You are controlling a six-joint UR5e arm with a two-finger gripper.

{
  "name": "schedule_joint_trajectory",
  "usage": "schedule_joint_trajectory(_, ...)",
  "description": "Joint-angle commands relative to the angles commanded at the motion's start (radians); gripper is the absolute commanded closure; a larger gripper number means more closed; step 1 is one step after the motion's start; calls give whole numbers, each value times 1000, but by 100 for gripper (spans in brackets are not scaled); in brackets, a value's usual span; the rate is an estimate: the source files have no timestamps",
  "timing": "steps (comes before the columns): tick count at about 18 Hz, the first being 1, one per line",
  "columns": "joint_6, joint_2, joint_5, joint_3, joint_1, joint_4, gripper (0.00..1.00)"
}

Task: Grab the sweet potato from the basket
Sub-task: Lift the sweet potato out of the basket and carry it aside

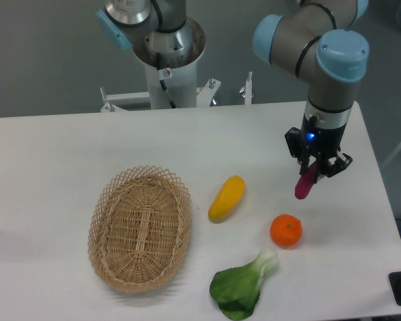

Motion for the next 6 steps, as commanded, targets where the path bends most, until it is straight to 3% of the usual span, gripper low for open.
schedule_joint_trajectory(6, -6, 0, -18, 0, 0, 0, 72)
